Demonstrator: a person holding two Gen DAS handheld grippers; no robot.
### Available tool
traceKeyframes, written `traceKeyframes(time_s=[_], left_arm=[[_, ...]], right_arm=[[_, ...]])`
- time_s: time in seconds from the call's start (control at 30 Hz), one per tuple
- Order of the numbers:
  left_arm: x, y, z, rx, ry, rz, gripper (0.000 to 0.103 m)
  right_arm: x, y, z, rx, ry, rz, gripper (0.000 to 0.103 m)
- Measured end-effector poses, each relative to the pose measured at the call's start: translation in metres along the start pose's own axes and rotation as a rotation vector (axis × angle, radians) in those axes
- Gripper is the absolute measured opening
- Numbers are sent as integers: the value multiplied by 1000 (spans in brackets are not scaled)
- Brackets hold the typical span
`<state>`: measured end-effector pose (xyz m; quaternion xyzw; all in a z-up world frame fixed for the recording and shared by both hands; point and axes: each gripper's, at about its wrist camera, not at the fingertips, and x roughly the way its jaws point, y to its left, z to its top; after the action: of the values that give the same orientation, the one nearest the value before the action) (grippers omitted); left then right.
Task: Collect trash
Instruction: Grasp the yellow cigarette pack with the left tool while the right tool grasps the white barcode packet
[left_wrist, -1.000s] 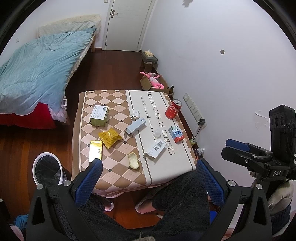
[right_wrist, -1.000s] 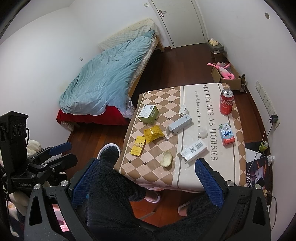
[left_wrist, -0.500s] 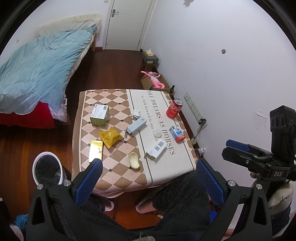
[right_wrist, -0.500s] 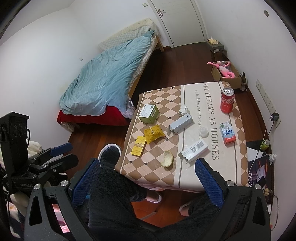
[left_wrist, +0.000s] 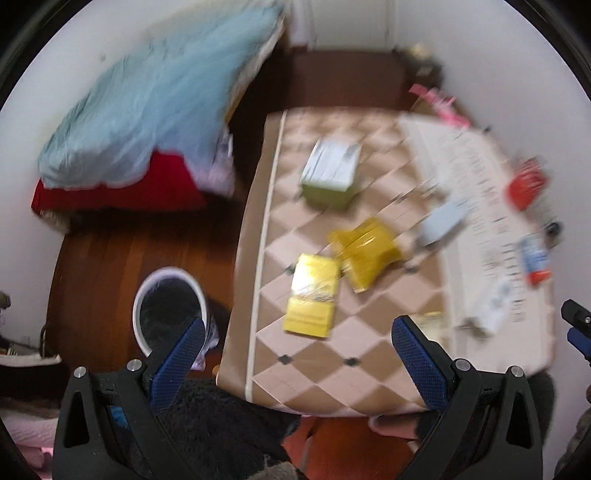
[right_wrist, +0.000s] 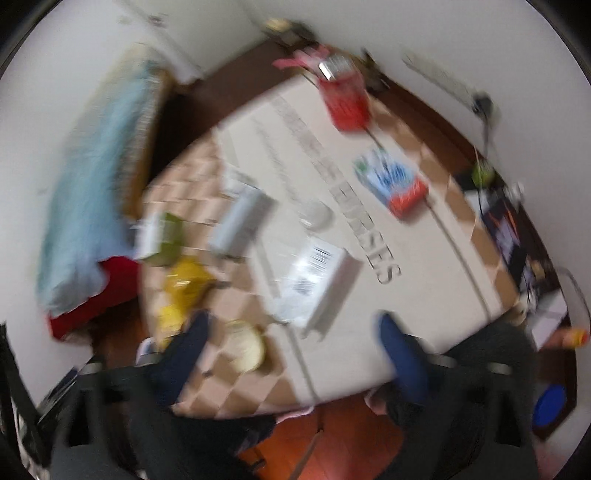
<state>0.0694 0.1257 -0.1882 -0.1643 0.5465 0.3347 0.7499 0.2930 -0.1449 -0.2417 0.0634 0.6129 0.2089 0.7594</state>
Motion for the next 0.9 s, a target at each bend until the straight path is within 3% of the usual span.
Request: traceKeyframes(time_s=[0.13,0.3,0.47,0.5,0.53,0.57,0.73,0.8,0.87,0.9], left_arm=[[61,4,2,-6,127,-12,103],[118,-8,5,18,262,-66,103],[139,-14,12,37,280,-88,100],[142,-16,13,38,279,-95,96],[143,-18,14,39,282,-91,82],[146,-20,14,43,288,-88,78],[150,-18,18,31,269,-115,76],[147,-18,16,28,257,-140,69],[145,-18,17,38,240,-140,53],[143,-20,16,45,240,-127,53]], right_arm=[[65,3,6,34,61,-68,66],[112,11,13,57,116,-105,69],[140,16,17,55,155,-191,69],[143,16,17,56,162,-202,69],[145,15,17,57,166,-209,69],[147,16,17,59,172,-216,69],[155,20,15,41,176,-245,68],[160,27,11,19,164,-267,64],[161,28,8,-1,151,-265,62],[161,28,7,-14,151,-260,61]])
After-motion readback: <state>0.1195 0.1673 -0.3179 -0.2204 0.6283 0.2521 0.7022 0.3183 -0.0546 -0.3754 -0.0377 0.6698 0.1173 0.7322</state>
